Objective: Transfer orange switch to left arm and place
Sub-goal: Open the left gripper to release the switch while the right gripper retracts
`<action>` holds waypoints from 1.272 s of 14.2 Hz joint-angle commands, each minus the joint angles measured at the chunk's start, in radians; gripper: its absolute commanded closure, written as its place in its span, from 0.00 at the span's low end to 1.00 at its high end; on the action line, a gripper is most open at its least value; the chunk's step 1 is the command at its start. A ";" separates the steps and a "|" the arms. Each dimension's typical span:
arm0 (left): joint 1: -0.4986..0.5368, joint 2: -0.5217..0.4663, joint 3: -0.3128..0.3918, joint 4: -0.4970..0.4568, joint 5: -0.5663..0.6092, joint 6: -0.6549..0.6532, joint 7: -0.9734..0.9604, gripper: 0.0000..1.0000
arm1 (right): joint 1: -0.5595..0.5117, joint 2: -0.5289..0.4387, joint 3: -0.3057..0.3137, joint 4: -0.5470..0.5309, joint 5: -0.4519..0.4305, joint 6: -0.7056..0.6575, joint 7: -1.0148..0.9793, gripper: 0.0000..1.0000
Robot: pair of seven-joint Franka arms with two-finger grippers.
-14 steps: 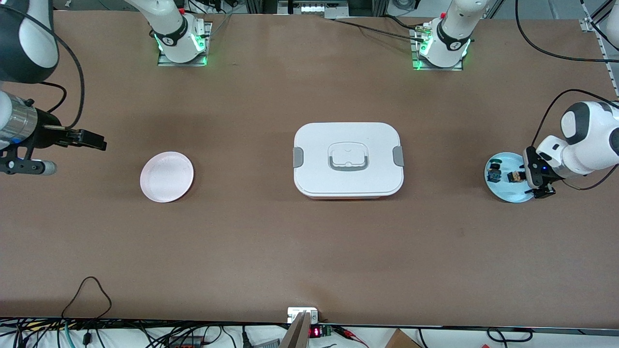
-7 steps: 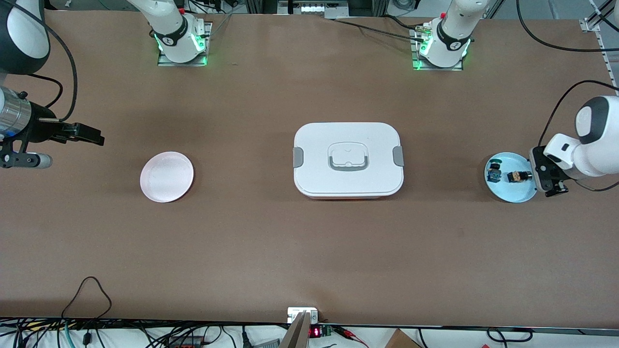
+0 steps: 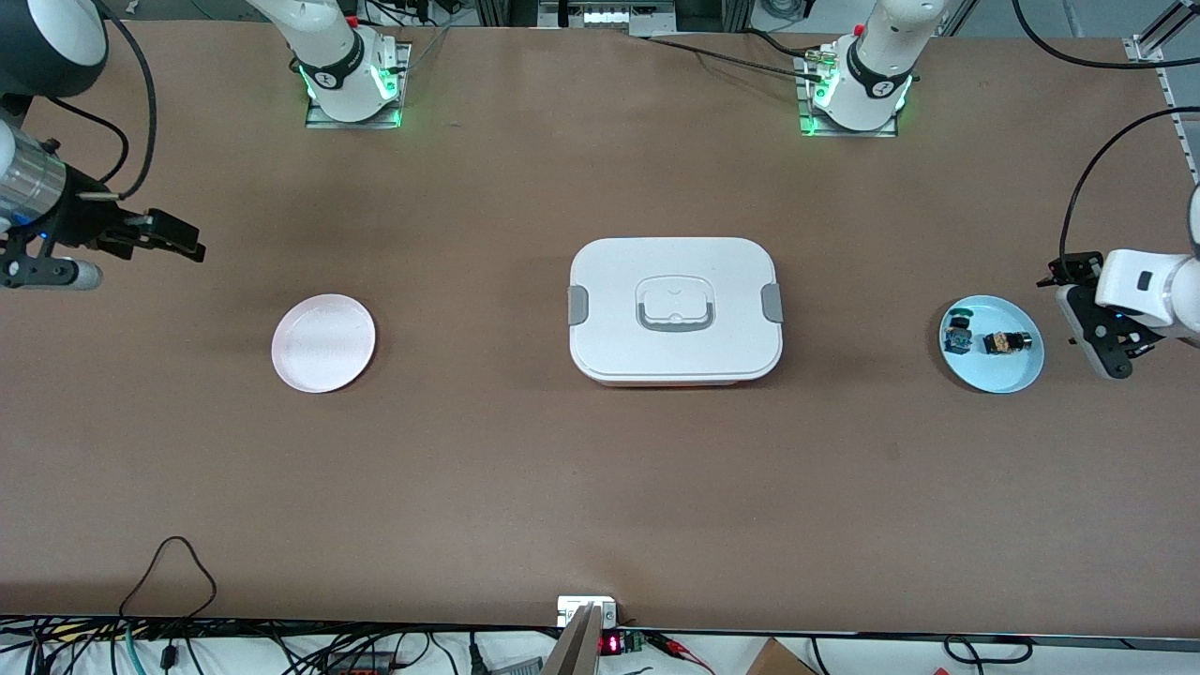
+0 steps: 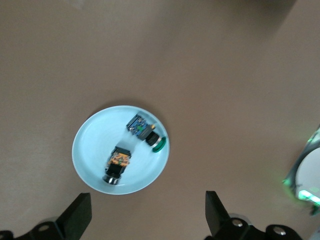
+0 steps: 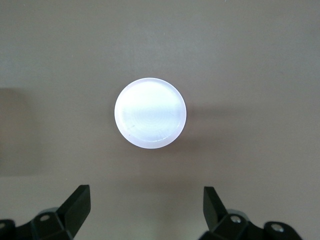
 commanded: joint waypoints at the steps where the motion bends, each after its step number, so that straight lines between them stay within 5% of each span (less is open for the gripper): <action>1: -0.086 0.016 0.001 0.171 -0.080 -0.152 -0.136 0.00 | -0.020 0.010 0.015 0.031 -0.004 -0.017 -0.018 0.00; 7: -0.320 0.016 0.009 0.401 -0.086 -0.396 -0.605 0.00 | -0.018 0.014 0.015 0.038 -0.010 -0.021 -0.020 0.00; 10: -0.434 -0.014 0.098 0.447 -0.087 -0.410 -0.999 0.00 | -0.018 0.014 0.016 0.040 -0.007 -0.021 -0.020 0.00; 13: -0.710 -0.140 0.488 0.425 -0.167 -0.228 -1.127 0.00 | -0.015 0.012 0.010 0.040 -0.005 -0.021 -0.021 0.00; 15: -0.833 -0.259 0.743 0.255 -0.334 -0.075 -1.123 0.00 | 0.053 0.014 -0.022 0.041 -0.013 -0.021 -0.018 0.00; 18: -0.965 -0.419 0.923 0.019 -0.358 0.065 -0.972 0.00 | 0.084 0.006 -0.053 0.041 -0.031 -0.023 -0.020 0.00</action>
